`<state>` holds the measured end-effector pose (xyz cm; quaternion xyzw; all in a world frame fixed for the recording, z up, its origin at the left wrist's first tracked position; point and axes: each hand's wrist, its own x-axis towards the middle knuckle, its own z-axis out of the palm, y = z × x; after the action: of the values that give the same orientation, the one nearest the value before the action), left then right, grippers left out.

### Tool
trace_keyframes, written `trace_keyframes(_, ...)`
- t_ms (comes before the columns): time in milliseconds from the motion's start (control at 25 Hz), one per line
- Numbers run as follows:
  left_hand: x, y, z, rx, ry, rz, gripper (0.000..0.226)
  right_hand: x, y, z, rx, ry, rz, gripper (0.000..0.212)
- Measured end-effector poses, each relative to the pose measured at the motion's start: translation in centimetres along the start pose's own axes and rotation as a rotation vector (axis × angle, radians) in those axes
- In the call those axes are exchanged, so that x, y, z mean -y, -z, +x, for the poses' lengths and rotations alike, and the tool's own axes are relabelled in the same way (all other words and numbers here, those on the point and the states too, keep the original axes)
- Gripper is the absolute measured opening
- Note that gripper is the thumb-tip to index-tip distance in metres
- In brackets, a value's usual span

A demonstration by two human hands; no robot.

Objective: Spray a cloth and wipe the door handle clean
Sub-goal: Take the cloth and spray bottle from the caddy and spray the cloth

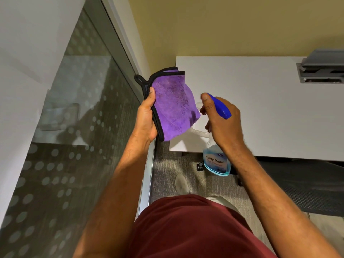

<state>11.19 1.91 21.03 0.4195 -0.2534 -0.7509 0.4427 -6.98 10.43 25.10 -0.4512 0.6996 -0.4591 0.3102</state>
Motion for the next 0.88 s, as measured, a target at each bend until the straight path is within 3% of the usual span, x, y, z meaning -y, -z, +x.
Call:
trace_keyframes(120,-0.1,0.6,0.1,0.016,0.011,-0.012,0.062,0.5,0.6,0.6,0.018,-0.037,0.066,0.058)
trace_keyframes(280,-0.8,0.4,-0.4,-0.008,0.016,-0.049,0.046,0.5,0.8,1.1,0.036,-0.075,0.064,0.064)
trace_keyframes(520,-1.9,0.7,-0.6,-0.030,0.003,-0.122,0.047,-0.7,1.7,3.0,-0.003,-0.134,0.090,0.054)
trace_keyframes(640,-2.2,0.7,-0.6,-0.032,-0.006,-0.131,0.049,-0.9,1.9,3.2,0.005,-0.166,0.091,0.064)
trace_keyframes(760,-2.4,0.7,-0.2,-0.052,-0.022,-0.124,0.048,-0.8,2.2,2.9,0.025,-0.131,0.052,0.067)
trace_keyframes(880,-2.6,0.7,0.1,-0.045,-0.029,-0.126,0.046,-0.3,2.0,2.1,0.052,-0.037,0.064,0.055)
